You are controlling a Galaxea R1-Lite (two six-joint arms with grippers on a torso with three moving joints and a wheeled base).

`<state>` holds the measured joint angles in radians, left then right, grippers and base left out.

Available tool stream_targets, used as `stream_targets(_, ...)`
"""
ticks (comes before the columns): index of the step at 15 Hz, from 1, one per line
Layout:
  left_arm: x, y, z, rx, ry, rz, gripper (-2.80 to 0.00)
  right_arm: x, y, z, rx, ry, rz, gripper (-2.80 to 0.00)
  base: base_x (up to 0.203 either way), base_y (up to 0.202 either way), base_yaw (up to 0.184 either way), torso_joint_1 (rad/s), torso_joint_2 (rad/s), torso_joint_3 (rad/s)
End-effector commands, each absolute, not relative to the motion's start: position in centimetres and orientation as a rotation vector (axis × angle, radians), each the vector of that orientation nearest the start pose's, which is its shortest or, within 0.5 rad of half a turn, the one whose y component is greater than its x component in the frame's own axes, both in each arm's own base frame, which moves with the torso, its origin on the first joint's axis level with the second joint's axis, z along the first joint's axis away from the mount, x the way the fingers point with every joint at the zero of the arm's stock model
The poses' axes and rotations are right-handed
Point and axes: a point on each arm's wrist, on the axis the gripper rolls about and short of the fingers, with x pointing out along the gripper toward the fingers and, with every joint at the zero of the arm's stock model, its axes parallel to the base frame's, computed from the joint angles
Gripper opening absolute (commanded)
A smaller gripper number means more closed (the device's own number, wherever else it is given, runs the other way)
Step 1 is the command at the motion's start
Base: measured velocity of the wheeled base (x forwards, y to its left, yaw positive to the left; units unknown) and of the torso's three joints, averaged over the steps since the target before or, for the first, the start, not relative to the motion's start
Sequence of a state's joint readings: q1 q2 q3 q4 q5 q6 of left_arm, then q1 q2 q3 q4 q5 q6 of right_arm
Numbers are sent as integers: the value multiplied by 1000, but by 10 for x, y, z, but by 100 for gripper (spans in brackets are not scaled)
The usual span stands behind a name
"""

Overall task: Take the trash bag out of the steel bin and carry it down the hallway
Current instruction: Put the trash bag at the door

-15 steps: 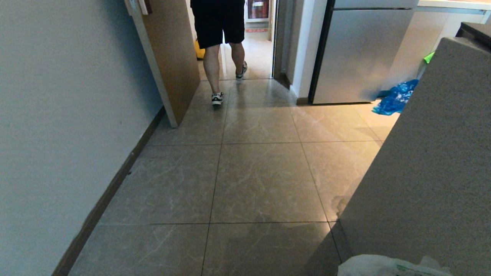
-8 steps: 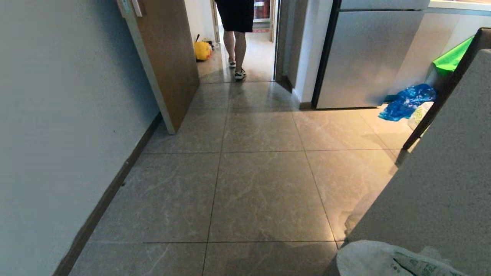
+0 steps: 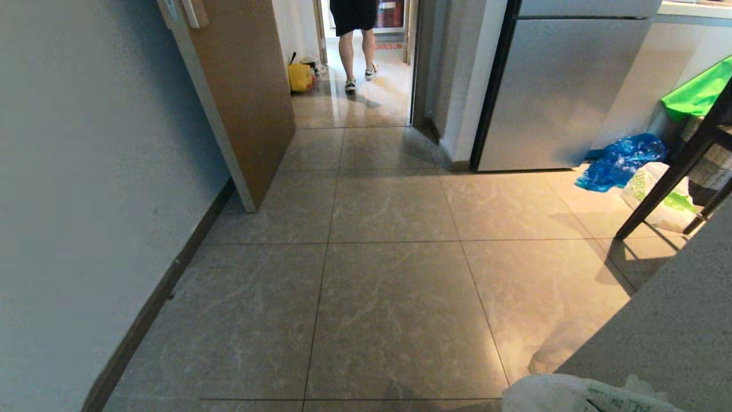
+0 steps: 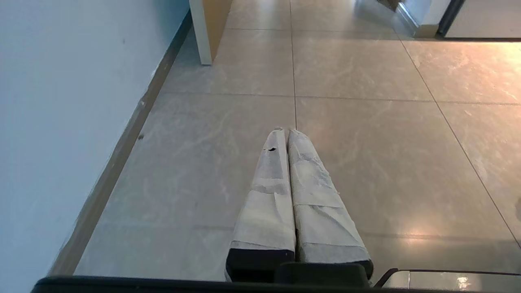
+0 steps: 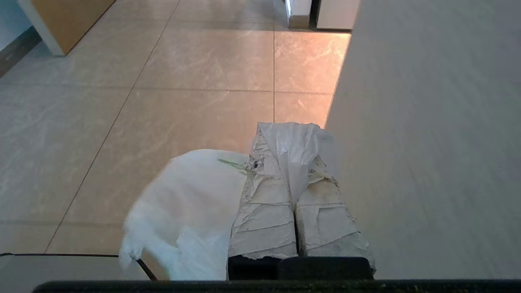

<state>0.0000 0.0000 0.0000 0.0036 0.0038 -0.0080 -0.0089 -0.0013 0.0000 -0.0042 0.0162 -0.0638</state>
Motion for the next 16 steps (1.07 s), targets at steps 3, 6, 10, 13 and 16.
stream_targets(3, -23, 0, 75, -9, 4, 4, -280, -23, 1, 76, -64, -5, 8, -280, 190, 0, 0, 3, 3, 2)
stream_targets(6, -23, 0, 75, -9, 3, 5, -280, -23, 1, 76, -64, -5, 8, -280, 185, 0, 2, 2, 3, 3)
stream_targets(10, -23, 0, 75, -9, 4, 3, -280, -23, 1, 76, -64, -5, 8, -280, 191, 0, 0, 3, 2, 2)
stream_targets(13, -23, 0, 75, -9, 5, 5, -280, -23, 1, 76, -64, -5, 8, -280, 194, 0, 0, 3, 0, 0)
stream_targets(16, -23, 0, 75, -8, 3, 3, -280, -23, 1, 76, -64, -5, 8, -280, 192, 0, 0, 1, 4, 3)
